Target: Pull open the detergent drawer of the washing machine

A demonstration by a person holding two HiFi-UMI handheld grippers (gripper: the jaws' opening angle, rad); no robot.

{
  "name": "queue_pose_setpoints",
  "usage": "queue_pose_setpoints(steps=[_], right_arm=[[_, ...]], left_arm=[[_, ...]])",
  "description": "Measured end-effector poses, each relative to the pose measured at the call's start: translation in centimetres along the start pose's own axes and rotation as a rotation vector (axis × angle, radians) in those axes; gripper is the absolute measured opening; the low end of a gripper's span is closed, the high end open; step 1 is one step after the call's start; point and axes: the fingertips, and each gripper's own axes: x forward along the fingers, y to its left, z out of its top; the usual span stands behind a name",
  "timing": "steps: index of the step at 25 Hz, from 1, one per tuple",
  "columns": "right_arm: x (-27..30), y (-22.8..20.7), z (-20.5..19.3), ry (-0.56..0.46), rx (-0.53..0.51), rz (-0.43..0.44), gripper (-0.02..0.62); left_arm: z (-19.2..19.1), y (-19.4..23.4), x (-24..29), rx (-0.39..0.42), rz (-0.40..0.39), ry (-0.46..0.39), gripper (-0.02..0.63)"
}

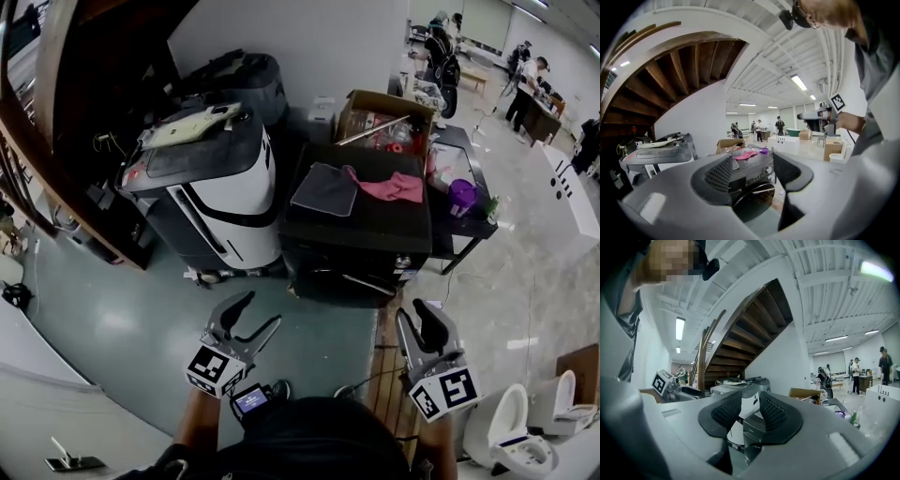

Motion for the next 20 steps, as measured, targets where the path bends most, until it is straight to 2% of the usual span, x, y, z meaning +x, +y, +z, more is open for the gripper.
queue_pose_setpoints(steps=[7, 13, 20], right_arm=[[0.1, -2.3, -0.2, -0.005, 0.013, 0.063, 0.106], [-0.2, -4.2, -0.9, -0.015, 0.039, 0.088, 0.106], [-0.1, -6.3, -1.6, -0.009, 0.065, 0.066, 0.105]], left_arm=[[0.7, -1.5, 0.7, 0.000, 0.065, 0.009, 0.324], [0.5, -3.1, 1.6, 0.008, 0.084, 0.038, 0.324], [1.1, -4.1, 4.1, 0.016, 0.043, 0.050, 0.325]])
